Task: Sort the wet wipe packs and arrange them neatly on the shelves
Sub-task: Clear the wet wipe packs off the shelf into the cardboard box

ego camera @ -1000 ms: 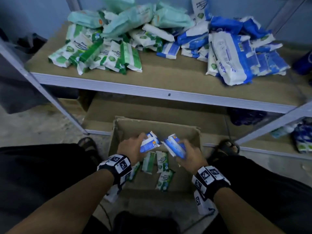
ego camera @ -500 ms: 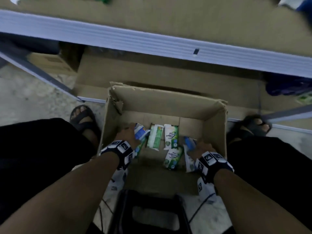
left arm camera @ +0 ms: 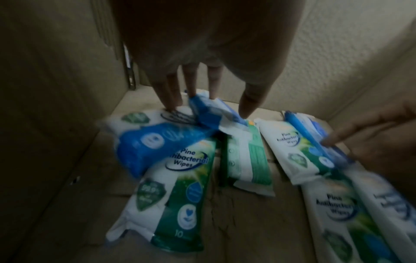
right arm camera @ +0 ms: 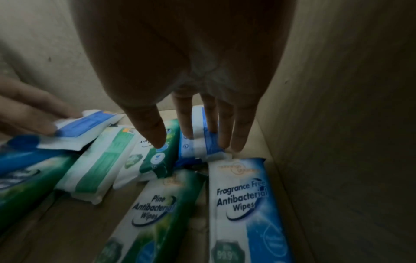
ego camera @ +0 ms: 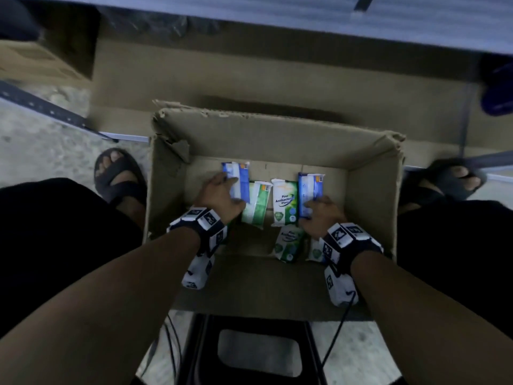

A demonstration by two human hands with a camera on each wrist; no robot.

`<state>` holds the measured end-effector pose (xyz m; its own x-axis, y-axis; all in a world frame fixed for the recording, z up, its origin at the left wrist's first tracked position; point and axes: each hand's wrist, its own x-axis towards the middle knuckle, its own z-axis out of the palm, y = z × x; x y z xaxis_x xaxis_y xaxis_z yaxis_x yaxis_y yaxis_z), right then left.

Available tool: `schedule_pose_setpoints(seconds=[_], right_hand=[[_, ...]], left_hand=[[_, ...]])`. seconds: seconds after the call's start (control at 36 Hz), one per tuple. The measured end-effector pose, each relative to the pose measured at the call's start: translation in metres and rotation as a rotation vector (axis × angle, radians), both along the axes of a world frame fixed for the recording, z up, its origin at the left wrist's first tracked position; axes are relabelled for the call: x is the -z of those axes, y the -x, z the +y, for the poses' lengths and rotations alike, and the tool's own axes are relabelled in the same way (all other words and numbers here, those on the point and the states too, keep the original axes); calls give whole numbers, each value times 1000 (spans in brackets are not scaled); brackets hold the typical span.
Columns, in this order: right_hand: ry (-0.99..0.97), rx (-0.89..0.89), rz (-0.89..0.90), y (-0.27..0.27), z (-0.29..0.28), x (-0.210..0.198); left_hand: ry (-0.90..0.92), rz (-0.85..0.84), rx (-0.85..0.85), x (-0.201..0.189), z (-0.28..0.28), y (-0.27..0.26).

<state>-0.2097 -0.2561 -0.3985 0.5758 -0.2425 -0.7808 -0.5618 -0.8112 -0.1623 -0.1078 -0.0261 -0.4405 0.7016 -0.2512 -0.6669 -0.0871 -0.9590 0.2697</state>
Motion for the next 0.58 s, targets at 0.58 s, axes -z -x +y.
schedule_pose_setpoints(seconds=[0.58], right_hand=[[-26,-126,-140,-15,11,-108]], left_hand=[[10,68,272,-125,-8,-16]])
